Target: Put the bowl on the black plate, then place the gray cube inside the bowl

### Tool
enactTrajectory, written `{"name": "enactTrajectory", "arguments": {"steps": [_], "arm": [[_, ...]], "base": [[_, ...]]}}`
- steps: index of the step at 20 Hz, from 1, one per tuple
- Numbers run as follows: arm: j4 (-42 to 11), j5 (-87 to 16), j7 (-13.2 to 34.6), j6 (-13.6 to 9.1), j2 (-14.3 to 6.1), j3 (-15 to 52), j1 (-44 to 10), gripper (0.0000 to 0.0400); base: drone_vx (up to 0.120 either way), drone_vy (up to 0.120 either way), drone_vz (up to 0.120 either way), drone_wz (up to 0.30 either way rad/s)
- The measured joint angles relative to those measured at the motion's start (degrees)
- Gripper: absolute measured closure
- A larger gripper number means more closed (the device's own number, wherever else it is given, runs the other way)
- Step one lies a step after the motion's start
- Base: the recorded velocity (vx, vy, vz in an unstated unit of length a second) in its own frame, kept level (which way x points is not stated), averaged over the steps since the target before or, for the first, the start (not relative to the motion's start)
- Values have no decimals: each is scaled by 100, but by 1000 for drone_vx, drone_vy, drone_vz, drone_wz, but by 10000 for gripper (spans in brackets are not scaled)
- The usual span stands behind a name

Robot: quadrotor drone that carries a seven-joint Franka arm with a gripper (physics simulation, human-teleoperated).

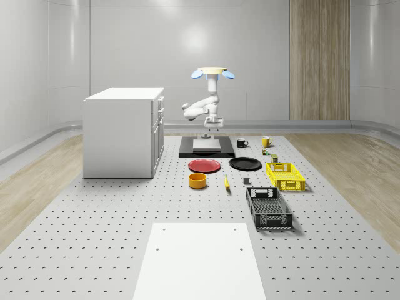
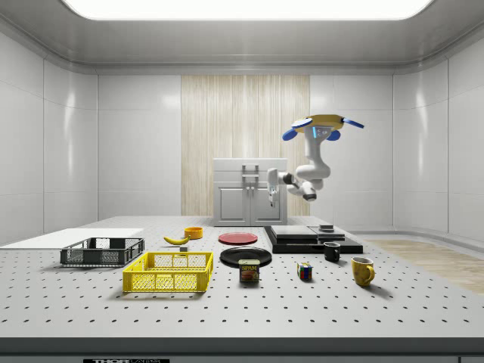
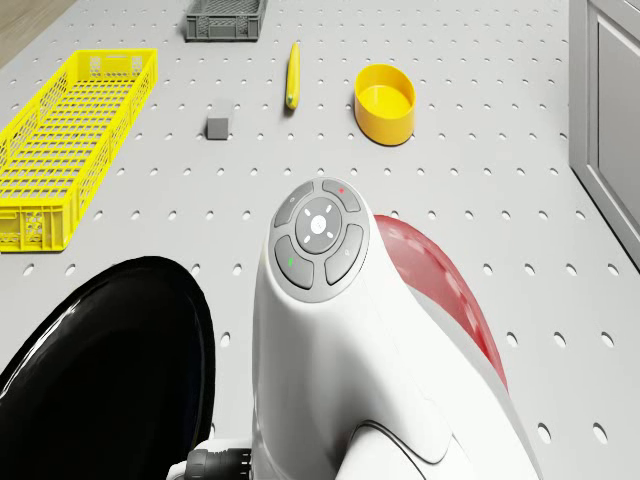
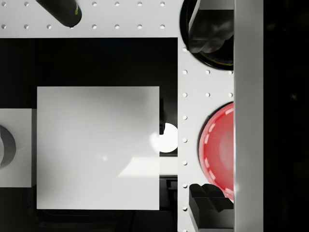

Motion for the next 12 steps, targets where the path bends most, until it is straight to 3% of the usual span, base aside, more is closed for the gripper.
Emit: {"name": "enactTrajectory", "arguments": {"steps": [12], "arm": [[23,167,99,296,-323,96,-106,0]], "base": [[120,0,0,0]]}}
